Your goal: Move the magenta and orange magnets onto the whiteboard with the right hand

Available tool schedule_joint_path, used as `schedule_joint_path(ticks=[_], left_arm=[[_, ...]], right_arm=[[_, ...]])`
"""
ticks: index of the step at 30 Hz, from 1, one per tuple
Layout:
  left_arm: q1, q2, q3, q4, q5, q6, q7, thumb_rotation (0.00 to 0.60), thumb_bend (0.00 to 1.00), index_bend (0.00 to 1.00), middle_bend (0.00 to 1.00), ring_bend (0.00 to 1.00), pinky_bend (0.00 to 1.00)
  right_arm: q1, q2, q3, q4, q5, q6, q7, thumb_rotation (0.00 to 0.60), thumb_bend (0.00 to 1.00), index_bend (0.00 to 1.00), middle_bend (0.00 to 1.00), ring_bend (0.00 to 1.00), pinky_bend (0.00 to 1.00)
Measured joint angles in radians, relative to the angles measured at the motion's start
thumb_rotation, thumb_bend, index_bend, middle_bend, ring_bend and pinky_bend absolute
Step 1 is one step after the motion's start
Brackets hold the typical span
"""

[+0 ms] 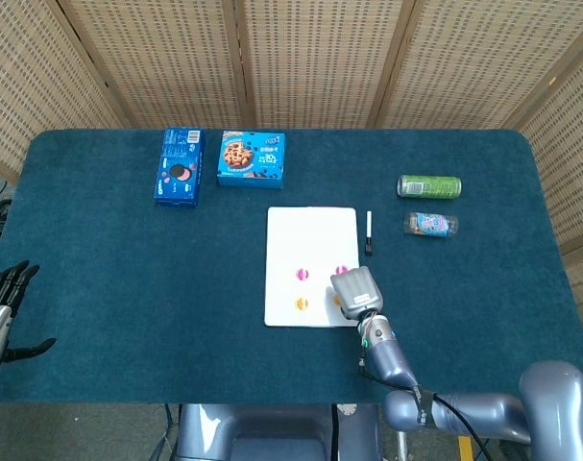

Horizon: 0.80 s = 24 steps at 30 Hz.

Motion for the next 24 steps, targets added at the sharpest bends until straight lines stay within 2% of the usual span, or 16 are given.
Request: schedule_joint_path(ticks=[10,15,24], left_arm=[[0.000,0.002,-0.001,0.001,-0.001,-0.001,-0.005,0.600,0.00,0.00,0.00,0.00,0.00],[0.000,0.003,0.000,0.000,0.000,-0.001,-0.005,0.600,0.00,0.00,0.00,0.00,0.00],[0.000,0.002,-0.001,0.001,-0.001,0.000,-0.005,0.600,0.00,0.00,0.00,0.00,0.00]], right_arm=[[0.006,-0.001,-0.006,0.000,0.008,0.006,-0.005,0.600,0.34,0.47,0.98,0.90,1.00],[0.006,0.002,-0.008,-0.005,0.013,0.004,-0.003,0.600,0.34,0.41,0.98,0.90,1.00],[0.010,0.001,-0.010,-0.006,0.011,0.007,0.000,0.600,0.34,0.40,0.98,0.90,1.00]])
